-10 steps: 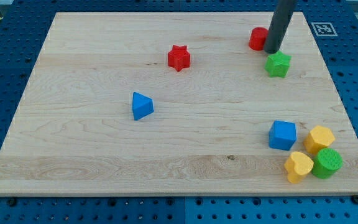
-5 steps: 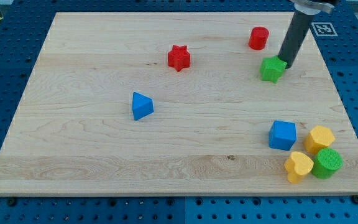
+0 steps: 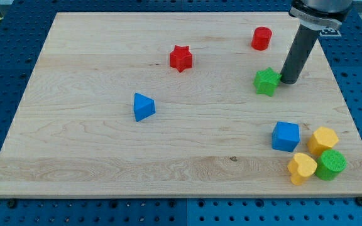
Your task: Slide the green star towards the blue cube and yellow hexagon
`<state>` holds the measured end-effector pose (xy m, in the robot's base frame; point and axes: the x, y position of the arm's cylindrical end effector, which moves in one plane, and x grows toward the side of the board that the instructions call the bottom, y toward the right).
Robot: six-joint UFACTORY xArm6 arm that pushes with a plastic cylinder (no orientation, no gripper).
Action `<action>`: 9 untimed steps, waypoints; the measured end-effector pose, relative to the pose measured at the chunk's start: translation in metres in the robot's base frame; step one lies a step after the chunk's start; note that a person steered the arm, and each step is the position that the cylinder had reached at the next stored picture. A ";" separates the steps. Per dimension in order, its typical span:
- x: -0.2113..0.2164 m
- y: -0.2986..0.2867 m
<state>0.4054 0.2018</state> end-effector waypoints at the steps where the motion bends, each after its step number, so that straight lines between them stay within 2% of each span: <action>1: 0.000 0.000; 2: -0.019 -0.009; 3: -0.029 -0.055; 4: 0.003 -0.051; 7: 0.061 -0.002; 9: 0.068 0.015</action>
<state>0.4735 0.2172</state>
